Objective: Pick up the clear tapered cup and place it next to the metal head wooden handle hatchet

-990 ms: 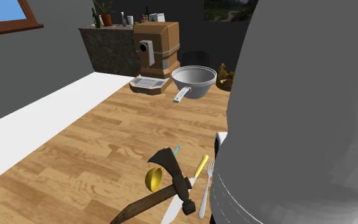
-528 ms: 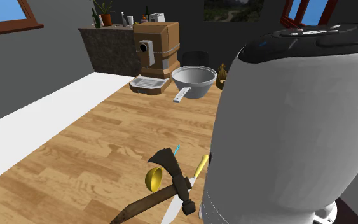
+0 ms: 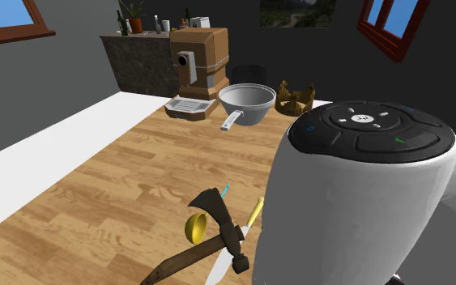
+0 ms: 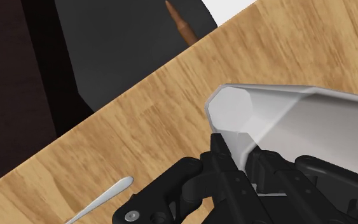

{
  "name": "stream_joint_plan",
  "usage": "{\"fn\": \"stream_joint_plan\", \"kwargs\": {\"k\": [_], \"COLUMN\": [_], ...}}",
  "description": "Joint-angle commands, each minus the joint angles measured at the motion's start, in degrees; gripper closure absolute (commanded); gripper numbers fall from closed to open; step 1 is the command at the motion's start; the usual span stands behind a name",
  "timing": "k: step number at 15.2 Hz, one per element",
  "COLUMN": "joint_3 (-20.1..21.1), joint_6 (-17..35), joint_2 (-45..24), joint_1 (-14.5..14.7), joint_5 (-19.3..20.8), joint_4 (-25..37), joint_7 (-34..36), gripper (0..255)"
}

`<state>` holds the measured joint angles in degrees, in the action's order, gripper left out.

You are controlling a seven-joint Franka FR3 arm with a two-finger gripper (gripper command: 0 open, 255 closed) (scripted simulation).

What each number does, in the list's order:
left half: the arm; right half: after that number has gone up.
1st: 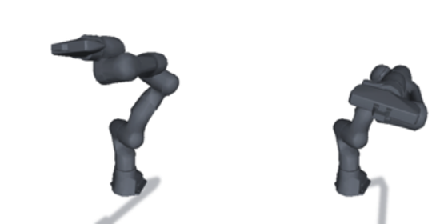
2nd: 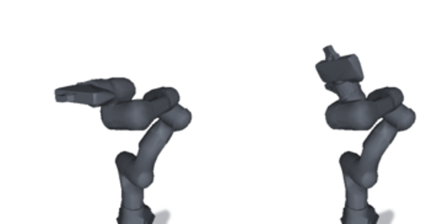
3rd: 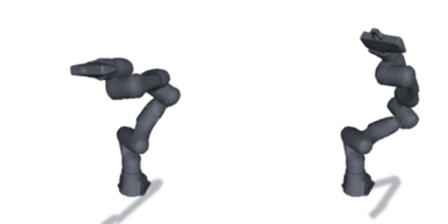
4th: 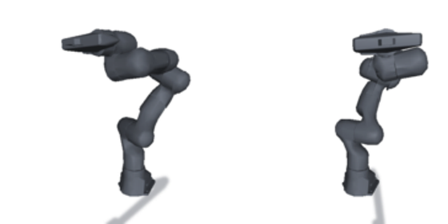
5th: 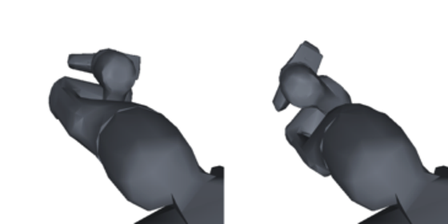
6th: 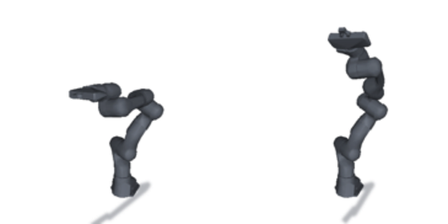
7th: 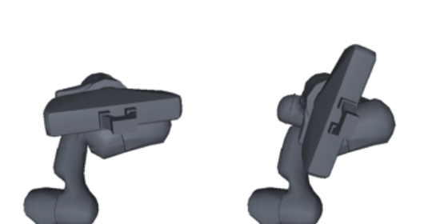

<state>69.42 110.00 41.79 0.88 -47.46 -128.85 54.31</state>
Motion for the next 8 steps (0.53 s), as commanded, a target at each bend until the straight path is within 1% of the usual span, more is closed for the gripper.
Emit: {"fn": "stream_joint_plan", "kwargs": {"k": [1,8], "joint_3": [2.30,6.83], "joint_6": [1.95,7.11], "joint_2": [2.82,1.42], "joint_1": [4.30,3.06], "joint_5": [-0.76,-2.63], "joint_4": [-1.06,-3.73], "joint_7": [-0.39,-1.13], "gripper": [255,255]}}
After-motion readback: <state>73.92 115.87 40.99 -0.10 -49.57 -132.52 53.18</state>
